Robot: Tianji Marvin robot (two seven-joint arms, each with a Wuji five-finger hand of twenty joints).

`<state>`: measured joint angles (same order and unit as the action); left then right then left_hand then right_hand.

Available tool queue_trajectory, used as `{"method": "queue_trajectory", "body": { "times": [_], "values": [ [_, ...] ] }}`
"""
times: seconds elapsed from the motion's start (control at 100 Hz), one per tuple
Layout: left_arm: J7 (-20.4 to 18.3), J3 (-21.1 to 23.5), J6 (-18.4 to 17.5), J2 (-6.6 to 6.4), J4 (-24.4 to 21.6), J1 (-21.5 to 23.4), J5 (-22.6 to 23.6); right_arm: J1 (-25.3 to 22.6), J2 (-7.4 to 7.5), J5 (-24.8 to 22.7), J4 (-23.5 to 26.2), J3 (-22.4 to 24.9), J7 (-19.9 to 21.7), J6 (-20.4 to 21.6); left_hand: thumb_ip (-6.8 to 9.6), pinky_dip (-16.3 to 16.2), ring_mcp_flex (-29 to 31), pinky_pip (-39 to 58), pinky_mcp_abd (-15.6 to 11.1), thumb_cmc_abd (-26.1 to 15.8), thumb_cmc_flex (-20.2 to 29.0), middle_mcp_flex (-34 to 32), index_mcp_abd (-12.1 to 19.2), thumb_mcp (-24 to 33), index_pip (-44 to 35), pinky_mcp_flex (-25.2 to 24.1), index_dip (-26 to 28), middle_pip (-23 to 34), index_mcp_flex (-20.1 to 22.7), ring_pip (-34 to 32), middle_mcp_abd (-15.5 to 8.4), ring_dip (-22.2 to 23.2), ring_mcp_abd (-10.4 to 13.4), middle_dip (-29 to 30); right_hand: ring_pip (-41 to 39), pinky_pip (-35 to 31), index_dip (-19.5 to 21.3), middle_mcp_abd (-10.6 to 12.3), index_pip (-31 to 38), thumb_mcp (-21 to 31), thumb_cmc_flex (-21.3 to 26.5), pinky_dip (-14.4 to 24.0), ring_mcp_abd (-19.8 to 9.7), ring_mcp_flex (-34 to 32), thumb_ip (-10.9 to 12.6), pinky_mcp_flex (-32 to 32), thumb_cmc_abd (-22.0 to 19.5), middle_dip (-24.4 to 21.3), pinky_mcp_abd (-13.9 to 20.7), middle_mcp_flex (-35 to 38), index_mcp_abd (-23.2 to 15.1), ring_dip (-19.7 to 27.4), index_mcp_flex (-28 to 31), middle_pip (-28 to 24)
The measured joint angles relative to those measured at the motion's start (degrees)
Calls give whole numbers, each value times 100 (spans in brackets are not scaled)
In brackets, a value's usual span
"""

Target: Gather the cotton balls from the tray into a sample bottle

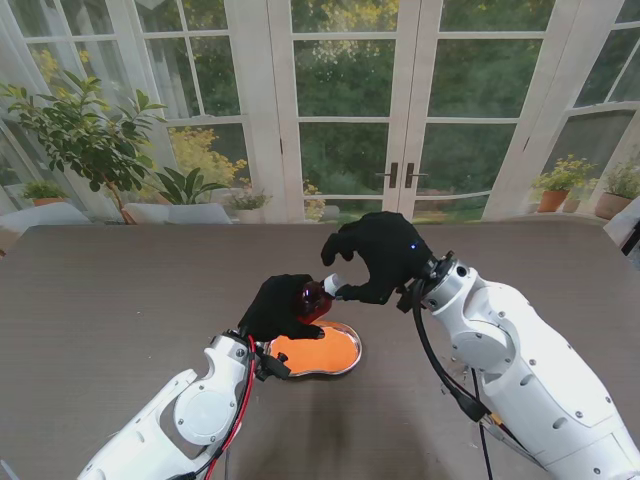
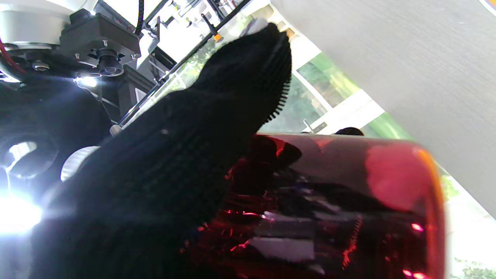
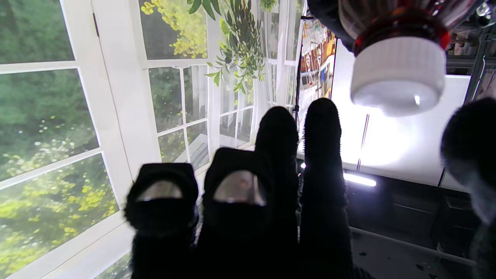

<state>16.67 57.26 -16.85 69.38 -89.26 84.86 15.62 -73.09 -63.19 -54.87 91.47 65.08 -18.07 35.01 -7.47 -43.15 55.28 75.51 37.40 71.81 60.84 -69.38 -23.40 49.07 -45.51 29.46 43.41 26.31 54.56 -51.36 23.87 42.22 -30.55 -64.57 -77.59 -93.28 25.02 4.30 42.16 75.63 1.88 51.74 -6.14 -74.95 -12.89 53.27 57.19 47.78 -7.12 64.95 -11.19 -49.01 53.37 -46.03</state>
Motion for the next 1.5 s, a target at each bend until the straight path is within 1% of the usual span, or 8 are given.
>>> {"method": "queue_trajectory", "body": {
  "times": [0.22,0.44,0.61,0.78,0.84,0.95,1.23,1.5],
  "values": [
    [2,9,4,0,-3,8,10,40,21,-137,-63,-19,-75,64,0,0,0,0,0,0,0,0,0,1,0,0,0,0,0,0,0,0,0,0,10,15,0,0,-52,244,276,0,-39,0,-60,27,783,-2,1,1,-45,3,191,0],
    [2,7,3,-1,-4,7,9,102,29,-269,-156,-181,-344,33,0,0,0,0,0,0,0,-1,0,1,0,0,0,0,0,0,0,0,0,0,-235,15,0,0,181,314,630,0,-49,0,-61,205,990,-4,1,226,-80,-78,709,-49],
    [3,24,5,-3,-2,14,11,108,18,-229,-159,-218,-344,6,0,0,0,0,0,0,0,-1,0,1,0,0,0,0,0,0,0,0,0,0,-451,16,-596,16,533,314,907,0,-49,0,-903,316,1002,-4,1,416,-28,-155,782,-54],
    [9,26,4,-3,-2,18,17,106,3,-113,-162,-227,-279,-7,0,0,0,0,0,0,0,-1,0,1,0,0,0,0,0,0,0,0,0,0,-707,-6,-875,32,824,314,888,0,-41,-19,-1073,421,991,-4,-34,632,129,-272,933,-62],
    [9,24,4,-3,0,18,16,100,2,-83,-151,-223,-205,-28,0,0,0,0,0,0,0,-1,0,1,0,0,0,0,0,0,0,0,0,0,-807,-24,-876,33,825,306,700,0,-17,-50,-937,458,819,-3,-46,716,160,-302,1078,-62],
    [9,15,1,-3,4,16,13,82,3,-20,-103,-213,-3,-92,0,0,0,0,0,0,0,-1,0,3,0,0,0,0,0,0,0,0,0,0,-992,-80,-281,29,681,179,426,0,51,-51,-447,521,363,3,-103,844,241,-362,1291,-61],
    [9,24,0,-4,7,21,14,77,22,-48,-38,-308,41,-343,0,4,0,0,0,0,0,-1,0,11,0,0,7,0,0,0,0,0,0,0,-1296,-148,-6,5,673,-331,154,0,190,-64,-270,707,-762,60,-133,1188,251,-545,1709,-61],
    [14,27,0,-4,4,28,16,72,43,-256,41,-388,27,-644,0,7,0,0,0,0,0,-1,0,27,0,0,16,0,0,0,0,0,0,0,-1565,-265,125,-3,1426,-1092,-20,0,246,-65,-28,917,-1964,80,-262,1255,213,-695,1851,-861]
  ]
}}
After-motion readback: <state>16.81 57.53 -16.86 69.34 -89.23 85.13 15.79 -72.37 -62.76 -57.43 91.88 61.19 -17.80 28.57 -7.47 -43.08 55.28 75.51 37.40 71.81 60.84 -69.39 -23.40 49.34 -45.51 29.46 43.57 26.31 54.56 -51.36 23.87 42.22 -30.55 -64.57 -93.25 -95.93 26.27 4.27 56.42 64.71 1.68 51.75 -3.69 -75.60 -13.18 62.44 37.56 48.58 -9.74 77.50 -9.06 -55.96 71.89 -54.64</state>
